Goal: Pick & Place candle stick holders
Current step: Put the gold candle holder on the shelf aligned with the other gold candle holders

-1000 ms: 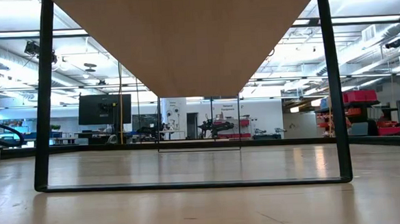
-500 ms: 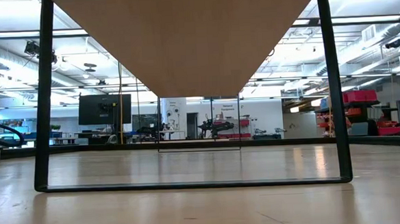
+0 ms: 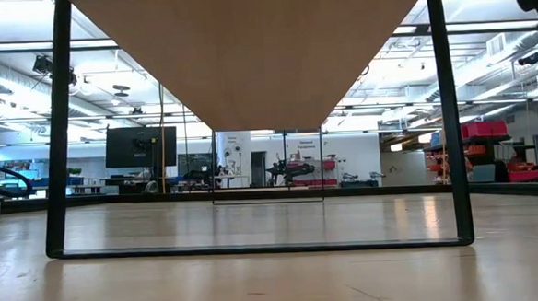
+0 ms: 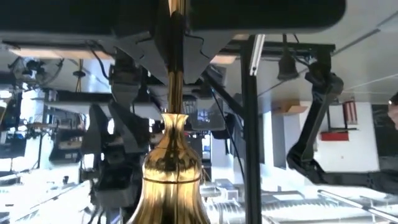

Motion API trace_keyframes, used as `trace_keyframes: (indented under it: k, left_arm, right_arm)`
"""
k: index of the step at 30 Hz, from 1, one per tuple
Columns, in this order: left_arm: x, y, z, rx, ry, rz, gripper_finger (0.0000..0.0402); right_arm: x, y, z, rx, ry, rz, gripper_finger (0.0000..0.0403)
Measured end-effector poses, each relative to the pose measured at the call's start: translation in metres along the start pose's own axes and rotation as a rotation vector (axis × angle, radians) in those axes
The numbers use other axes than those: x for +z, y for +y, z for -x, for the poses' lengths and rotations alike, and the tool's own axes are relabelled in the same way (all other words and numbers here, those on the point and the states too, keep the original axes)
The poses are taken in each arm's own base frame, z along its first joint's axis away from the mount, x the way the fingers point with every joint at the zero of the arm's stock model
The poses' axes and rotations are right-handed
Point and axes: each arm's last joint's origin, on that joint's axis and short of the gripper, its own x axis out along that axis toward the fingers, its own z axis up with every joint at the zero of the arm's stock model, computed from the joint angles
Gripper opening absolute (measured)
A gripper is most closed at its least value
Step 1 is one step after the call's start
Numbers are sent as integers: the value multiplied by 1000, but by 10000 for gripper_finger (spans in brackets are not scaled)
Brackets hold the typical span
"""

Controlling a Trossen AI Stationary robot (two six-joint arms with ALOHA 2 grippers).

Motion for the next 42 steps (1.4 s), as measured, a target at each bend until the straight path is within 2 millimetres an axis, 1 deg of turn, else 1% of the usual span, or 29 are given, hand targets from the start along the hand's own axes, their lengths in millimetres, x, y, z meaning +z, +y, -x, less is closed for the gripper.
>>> trace_keyframes:
  k: [4, 8, 25, 36, 42]
  left_arm:
    - [0, 0, 0, 0, 1, 0, 96]
    - [0, 0, 0, 0, 1, 0, 96]
    - [0, 0, 0, 0, 2, -1, 96]
    - [0, 0, 0, 0, 5, -2, 96]
    - [-1, 0, 0, -5, 6, -2, 96]
  right_arm:
    - [-5, -5, -3, -18, 17, -10, 4]
    - [-5, -9, -4, -4, 12, -30, 4]
    - [-10, -9, -4, 6, 58, -34, 7]
    - [-12, -9, -4, -3, 83, -24, 46]
    - [-14, -9, -4, -1, 100, -17, 53]
